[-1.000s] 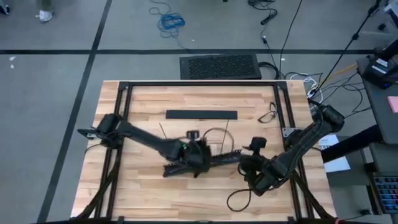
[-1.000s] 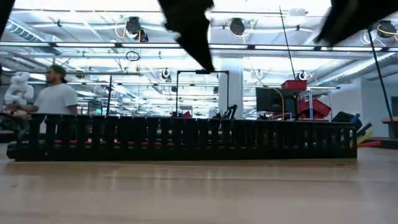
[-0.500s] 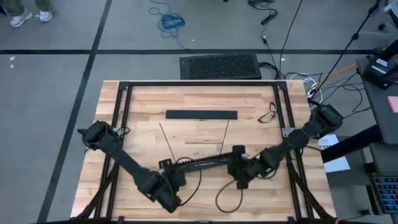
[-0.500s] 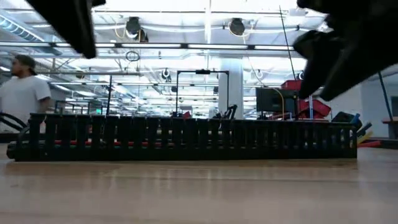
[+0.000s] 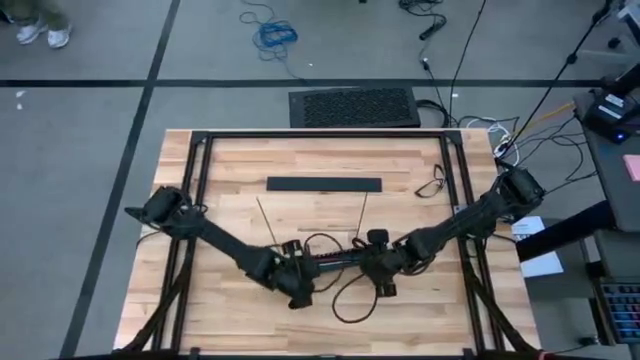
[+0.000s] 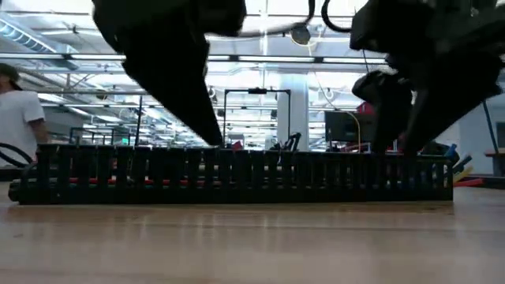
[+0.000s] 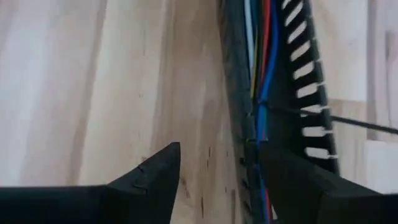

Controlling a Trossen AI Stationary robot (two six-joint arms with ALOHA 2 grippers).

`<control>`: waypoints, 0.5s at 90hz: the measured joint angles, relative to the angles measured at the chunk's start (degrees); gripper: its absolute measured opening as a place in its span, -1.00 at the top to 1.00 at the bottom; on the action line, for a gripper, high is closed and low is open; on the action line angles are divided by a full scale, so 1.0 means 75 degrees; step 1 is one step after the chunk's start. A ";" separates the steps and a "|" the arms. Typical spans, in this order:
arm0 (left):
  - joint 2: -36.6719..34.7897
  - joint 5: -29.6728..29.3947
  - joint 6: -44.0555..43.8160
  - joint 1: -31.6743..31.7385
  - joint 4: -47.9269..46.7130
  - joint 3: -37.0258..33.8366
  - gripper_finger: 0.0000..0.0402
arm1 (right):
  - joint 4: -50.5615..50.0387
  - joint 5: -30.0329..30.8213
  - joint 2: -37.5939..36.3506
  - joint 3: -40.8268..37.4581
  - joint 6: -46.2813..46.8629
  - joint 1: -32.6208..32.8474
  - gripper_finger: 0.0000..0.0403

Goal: Ziptie cables
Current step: Put the zip tied cables into the black cable duct

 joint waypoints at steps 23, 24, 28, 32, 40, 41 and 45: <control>0.0000 0.1116 0.0067 0.0252 0.0322 -0.0522 0.40 | 0.0342 0.0107 0.0942 0.0010 0.0079 -0.0267 0.42; 0.0000 0.1119 0.0039 0.0252 0.0279 -0.0539 0.41 | 0.0389 0.0115 0.0975 0.0015 0.0067 -0.0280 0.46; 0.0000 0.1112 -0.0035 0.0262 -0.0018 -0.0578 0.49 | 0.0645 0.0113 0.1118 0.0026 -0.0028 -0.0343 0.65; 0.0000 0.1095 -0.0067 0.0260 -0.0327 -0.0583 0.59 | 0.0866 0.0069 0.1212 0.0029 -0.0193 -0.0379 0.84; 0.0000 0.0911 -0.0259 0.0254 -0.1015 -0.0654 0.80 | 0.1435 0.0033 0.1315 0.0015 -0.0520 -0.0473 0.95; 0.0000 0.0879 -0.0260 0.0251 -0.1096 -0.0669 0.82 | 0.1524 0.0014 0.1323 0.0015 -0.0545 -0.0497 0.95; -0.0016 0.0769 -0.0264 0.0233 -0.1339 -0.0726 0.91 | 0.1749 -0.0053 0.1343 0.0044 -0.0633 -0.0611 0.97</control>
